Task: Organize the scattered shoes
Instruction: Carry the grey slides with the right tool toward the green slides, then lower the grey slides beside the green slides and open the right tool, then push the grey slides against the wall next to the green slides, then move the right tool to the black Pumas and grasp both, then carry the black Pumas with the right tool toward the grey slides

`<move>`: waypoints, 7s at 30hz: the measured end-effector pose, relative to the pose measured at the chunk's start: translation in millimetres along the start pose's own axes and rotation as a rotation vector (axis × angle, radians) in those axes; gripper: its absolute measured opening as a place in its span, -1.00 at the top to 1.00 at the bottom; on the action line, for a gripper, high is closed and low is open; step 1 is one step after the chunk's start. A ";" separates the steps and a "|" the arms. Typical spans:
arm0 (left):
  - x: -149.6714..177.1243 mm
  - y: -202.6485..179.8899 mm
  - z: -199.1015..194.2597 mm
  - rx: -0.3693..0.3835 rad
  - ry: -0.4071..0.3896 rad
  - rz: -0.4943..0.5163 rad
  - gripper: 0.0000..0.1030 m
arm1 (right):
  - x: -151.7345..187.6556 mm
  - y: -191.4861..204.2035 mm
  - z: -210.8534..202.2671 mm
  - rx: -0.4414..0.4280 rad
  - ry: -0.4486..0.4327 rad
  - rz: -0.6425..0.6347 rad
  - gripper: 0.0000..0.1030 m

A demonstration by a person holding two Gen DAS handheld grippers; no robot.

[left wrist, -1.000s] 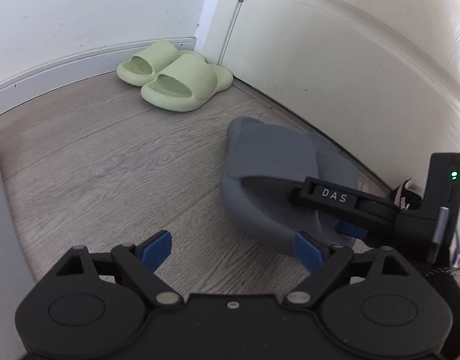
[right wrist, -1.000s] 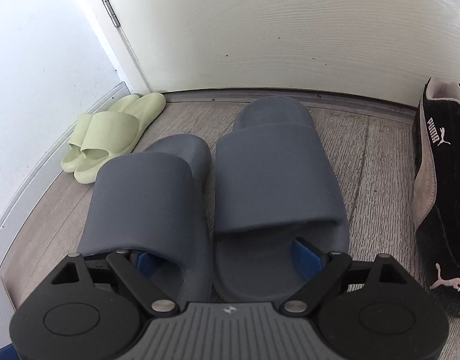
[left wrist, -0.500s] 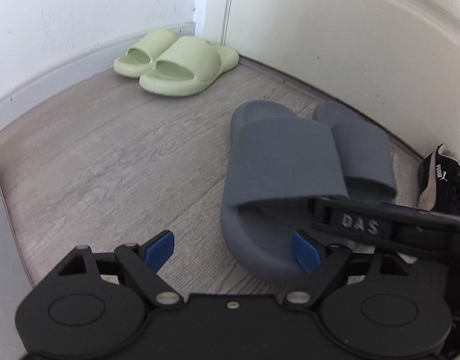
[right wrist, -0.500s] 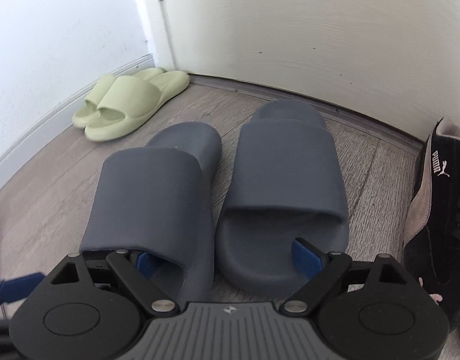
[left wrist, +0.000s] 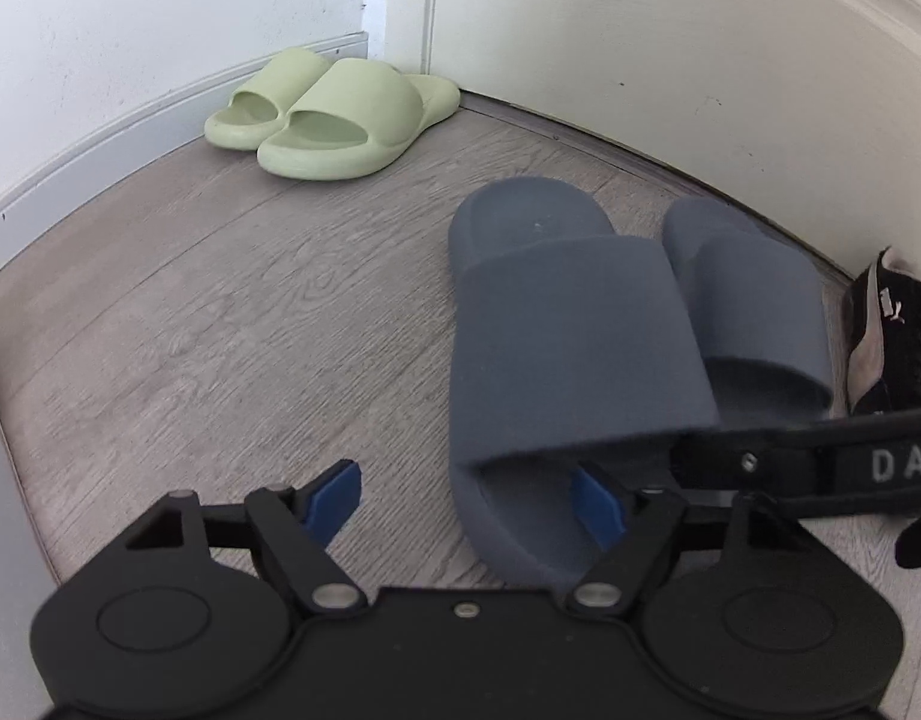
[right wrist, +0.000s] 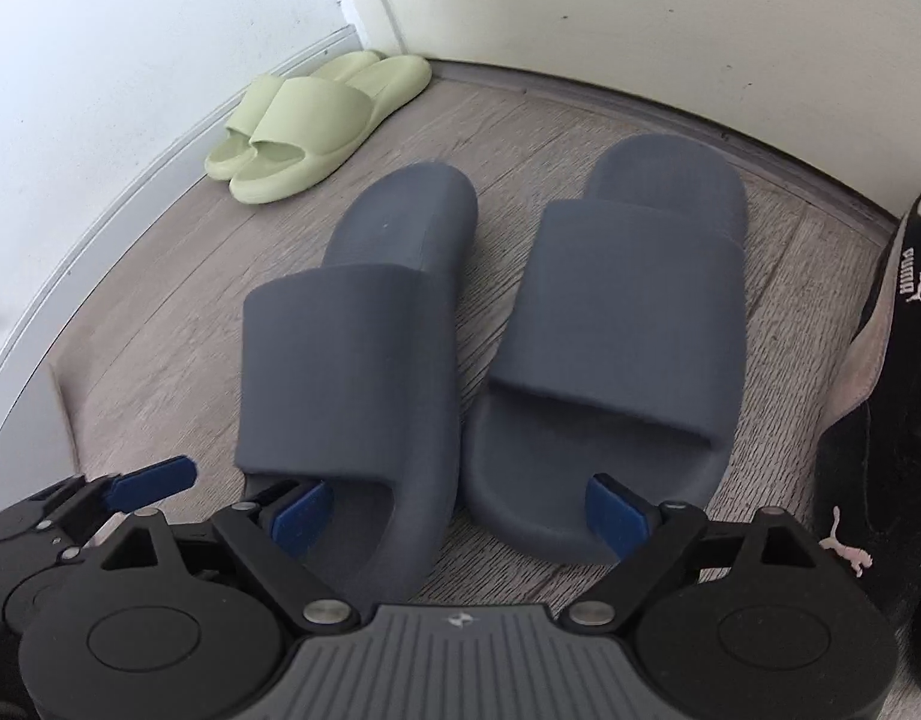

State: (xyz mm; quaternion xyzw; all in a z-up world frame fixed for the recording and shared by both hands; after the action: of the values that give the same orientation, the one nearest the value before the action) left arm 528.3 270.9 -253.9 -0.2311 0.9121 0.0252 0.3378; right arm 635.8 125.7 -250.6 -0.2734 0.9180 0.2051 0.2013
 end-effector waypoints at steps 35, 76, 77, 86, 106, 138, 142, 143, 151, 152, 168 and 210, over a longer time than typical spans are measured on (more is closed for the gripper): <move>-40.1 94.1 -41.6 0.056 -0.104 -0.318 -0.60 | -47.0 112.8 75.8 0.009 -0.206 -0.178 0.99; -41.5 99.1 -38.6 0.080 -0.113 -0.354 -0.61 | -72.2 38.3 69.8 0.170 -0.343 -0.247 -0.44; -41.6 98.9 -38.2 0.081 -0.113 -0.355 -0.61 | -76.6 37.7 72.2 0.181 -0.344 -0.239 -0.46; -41.5 96.7 -40.0 0.074 -0.116 -0.335 -0.61 | -66.1 28.7 56.4 0.181 -0.379 -0.125 -0.47; -41.3 138.2 -47.2 0.024 -0.158 -0.511 -0.61 | -82.5 147.4 116.6 -0.091 -0.272 -0.330 1.00; -42.0 113.4 -43.2 0.053 -0.135 -0.391 -0.61 | -36.7 23.1 59.2 -0.001 -0.238 0.117 0.53; -40.9 110.5 -39.7 0.058 -0.124 -0.386 -0.61 | -33.8 9.5 54.4 -0.015 -0.259 0.160 0.52; -40.1 109.7 -39.1 0.054 -0.121 -0.378 -0.61 | -32.5 5.6 51.5 -0.032 -0.265 0.181 0.52; -41.3 98.8 -43.2 0.052 -0.126 -0.322 -0.61 | 5.3 -34.1 -22.1 0.007 -0.362 0.265 0.15; -41.2 96.1 -44.4 0.055 -0.128 -0.311 -0.61 | 9.6 -41.6 -31.5 0.027 -0.379 0.277 0.11; -30.6 16.0 -42.4 0.042 -0.133 -0.005 -0.62 | 12.0 -200.0 -148.2 0.495 -0.550 0.282 0.26; -23.0 20.3 -31.2 0.067 -0.105 0.001 -0.62 | 56.8 -146.0 -188.7 0.461 -0.819 0.279 0.49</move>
State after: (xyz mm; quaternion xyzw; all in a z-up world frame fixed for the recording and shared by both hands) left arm 515.9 292.0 -217.7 -0.2177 0.8934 0.0069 0.3929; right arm 628.9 -101.9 -159.4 0.0069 0.8126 0.1121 0.5719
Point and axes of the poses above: each gripper's, at about its wrist camera, not at the fingertips, and z roughly the way its jaws point, y to its left, x to its underside, the point moved 6 cm from there along z, roughly the way its jaws point, and after that the axes turned 2 degrees about -z, right-handed, at the moved point
